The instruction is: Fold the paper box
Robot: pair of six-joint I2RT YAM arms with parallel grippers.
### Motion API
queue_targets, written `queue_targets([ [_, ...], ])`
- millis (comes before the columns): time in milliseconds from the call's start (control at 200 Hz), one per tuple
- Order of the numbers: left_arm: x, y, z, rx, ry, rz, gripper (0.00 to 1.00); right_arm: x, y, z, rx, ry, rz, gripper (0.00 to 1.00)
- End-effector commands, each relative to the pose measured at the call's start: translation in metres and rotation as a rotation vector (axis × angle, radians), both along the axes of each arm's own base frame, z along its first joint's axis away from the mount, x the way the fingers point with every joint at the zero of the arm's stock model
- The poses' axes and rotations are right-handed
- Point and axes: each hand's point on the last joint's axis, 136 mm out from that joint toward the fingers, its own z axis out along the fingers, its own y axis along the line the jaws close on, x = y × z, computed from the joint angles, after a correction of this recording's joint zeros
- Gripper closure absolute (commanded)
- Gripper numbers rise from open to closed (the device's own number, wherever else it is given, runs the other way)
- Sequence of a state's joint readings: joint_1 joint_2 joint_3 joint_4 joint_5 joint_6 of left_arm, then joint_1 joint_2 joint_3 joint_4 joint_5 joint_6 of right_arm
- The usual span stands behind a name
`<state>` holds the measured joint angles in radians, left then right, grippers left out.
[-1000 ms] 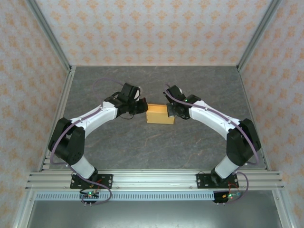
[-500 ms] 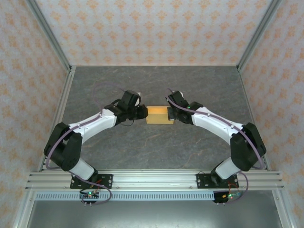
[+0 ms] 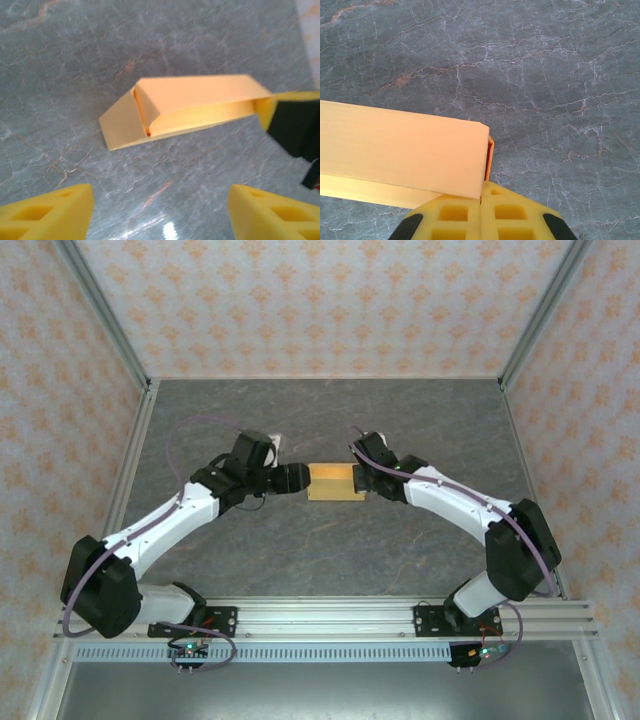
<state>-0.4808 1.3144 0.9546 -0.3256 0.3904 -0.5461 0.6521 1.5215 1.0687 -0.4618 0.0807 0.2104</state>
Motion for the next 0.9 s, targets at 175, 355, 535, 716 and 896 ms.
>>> queue_targets([
  [175, 0.056, -0.035, -0.013, -0.209, 0.112, 0.039, 0.3, -0.013, -0.011, -0.011, -0.044, 0.037, -0.018, 1.0],
  [355, 0.052, -0.039, -0.042, -0.197, 0.169, 0.052, 0.4, -0.012, -0.011, -0.01, -0.04, 0.033, -0.026, 1.0],
  [535, 0.043, -0.032, -0.075, -0.213, 0.209, 0.123, 0.51, -0.013, -0.009, -0.014, -0.032, 0.032, -0.04, 0.99],
  [716, 0.031, -0.028, -0.1, -0.179, 0.228, 0.155, 0.57, -0.016, -0.008, -0.009, -0.014, 0.031, -0.032, 0.83],
  [896, 0.026, -0.017, -0.109, -0.124, 0.21, 0.197, 0.62, -0.019, -0.007, 0.011, -0.005, 0.009, 0.012, 0.72],
])
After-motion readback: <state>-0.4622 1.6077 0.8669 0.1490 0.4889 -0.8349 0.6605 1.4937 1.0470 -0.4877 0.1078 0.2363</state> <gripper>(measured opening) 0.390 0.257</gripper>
